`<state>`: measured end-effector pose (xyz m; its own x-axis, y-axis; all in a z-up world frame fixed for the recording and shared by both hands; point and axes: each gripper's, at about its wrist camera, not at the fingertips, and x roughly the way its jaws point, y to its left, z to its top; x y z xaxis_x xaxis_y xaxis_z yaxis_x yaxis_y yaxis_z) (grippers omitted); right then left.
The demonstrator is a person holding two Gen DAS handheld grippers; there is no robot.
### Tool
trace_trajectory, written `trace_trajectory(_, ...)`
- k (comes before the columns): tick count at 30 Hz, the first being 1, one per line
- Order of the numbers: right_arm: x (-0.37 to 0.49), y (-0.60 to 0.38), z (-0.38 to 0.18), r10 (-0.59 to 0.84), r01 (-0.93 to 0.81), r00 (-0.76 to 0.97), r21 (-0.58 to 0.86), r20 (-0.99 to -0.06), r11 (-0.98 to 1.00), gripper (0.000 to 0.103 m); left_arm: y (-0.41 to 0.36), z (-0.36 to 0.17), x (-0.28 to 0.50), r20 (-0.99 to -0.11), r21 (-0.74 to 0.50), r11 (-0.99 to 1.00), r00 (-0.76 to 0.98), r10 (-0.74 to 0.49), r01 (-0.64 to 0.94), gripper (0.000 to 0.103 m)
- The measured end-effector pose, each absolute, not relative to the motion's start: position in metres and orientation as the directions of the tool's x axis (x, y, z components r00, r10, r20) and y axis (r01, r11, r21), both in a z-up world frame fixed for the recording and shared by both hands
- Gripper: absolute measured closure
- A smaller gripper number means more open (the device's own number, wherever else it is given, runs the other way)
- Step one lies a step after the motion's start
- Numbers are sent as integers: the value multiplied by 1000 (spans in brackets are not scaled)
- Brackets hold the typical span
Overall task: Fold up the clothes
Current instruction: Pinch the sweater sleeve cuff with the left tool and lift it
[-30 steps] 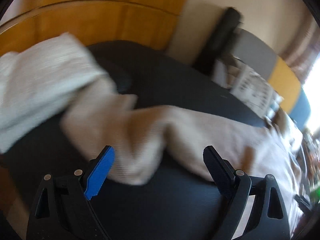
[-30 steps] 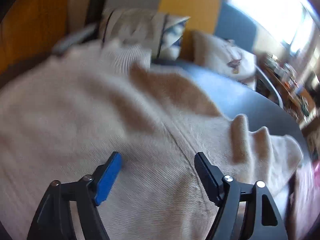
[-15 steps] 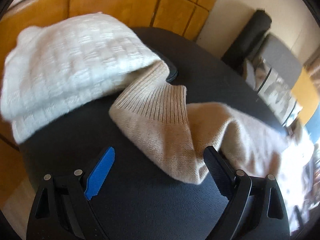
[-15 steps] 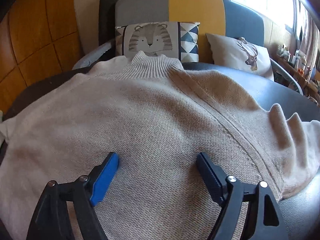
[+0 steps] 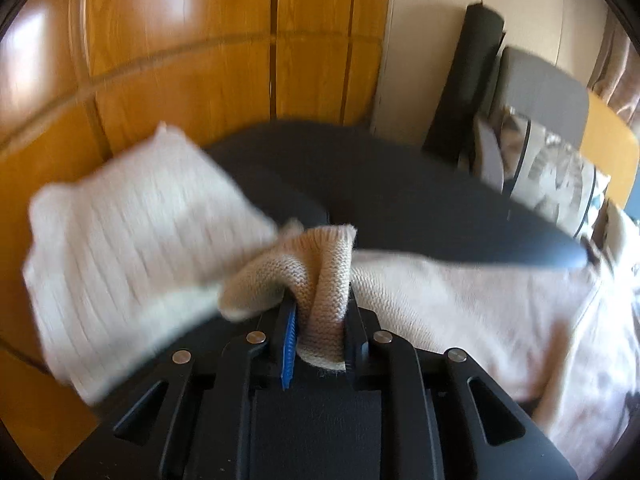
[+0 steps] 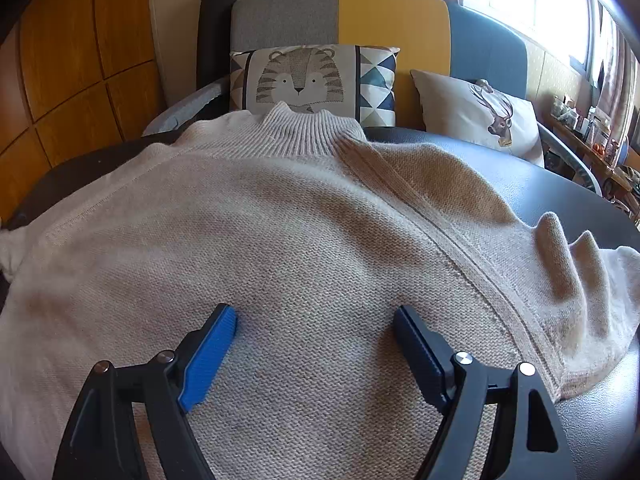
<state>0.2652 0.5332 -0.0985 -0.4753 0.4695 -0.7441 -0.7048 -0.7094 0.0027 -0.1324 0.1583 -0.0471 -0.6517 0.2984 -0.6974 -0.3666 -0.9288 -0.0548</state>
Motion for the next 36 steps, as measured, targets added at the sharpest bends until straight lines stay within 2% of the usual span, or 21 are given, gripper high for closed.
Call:
trace_trajectory(4, 265, 533, -98, 472, -705, -473, -1, -744, -709, 21, 157, -22, -159, -665, -26, -925, -685, 300, -380, 83)
trace_trajectory(8, 266, 534, -97, 473, -704, -472, -4, -744, -710, 21, 176, -26, -190, -715, -6, -910, -634, 295, -415, 83)
trace_trajectory(13, 267, 536, -97, 473, -703, -472, -6, -744, -711, 21, 176, -72, -201, -821, -95, -914, -489, 296, -393, 81)
trace_trajectory(19, 266, 536, -97, 474, -704, -471, -6, -744, -710, 21, 150, -101, -205, -843, -213, -940, -436, 315, -267, 68)
trace_trajectory(21, 266, 536, -97, 474, -704, -472, -6, -744, -711, 21, 147, -107, -203, -854, -209, -949, -428, 296, -238, 68)
trace_trajectory(23, 267, 536, -97, 473, -703, -472, -6, -744, -711, 21, 152, -106, -200, -850, -172, -953, -452, 271, -248, 68)
trace_trajectory(25, 267, 536, -97, 473, -703, -472, -6, -744, -711, 21, 162, -101, -193, -836, -78, -960, -507, 209, -268, 68)
trace_trajectory(28, 267, 536, -96, 472, -703, -472, -6, -744, -711, 21, 187, -89, -169, -751, 163, -954, -658, 45, -251, 68)
trace_trajectory(31, 267, 537, -96, 472, -702, -473, -5, -744, -712, 21, 200, -82, -155, -682, 276, -933, -731, -22, -230, 68)
trace_trajectory(34, 267, 537, -96, 472, -703, -472, -5, -744, -711, 21, 192, -81, -154, -671, 298, -932, -740, -49, -208, 68)
trace_trajectory(36, 267, 537, -96, 472, -703, -473, -4, -744, -711, 21, 185, -81, -160, -685, 251, -946, -728, -24, -204, 68)
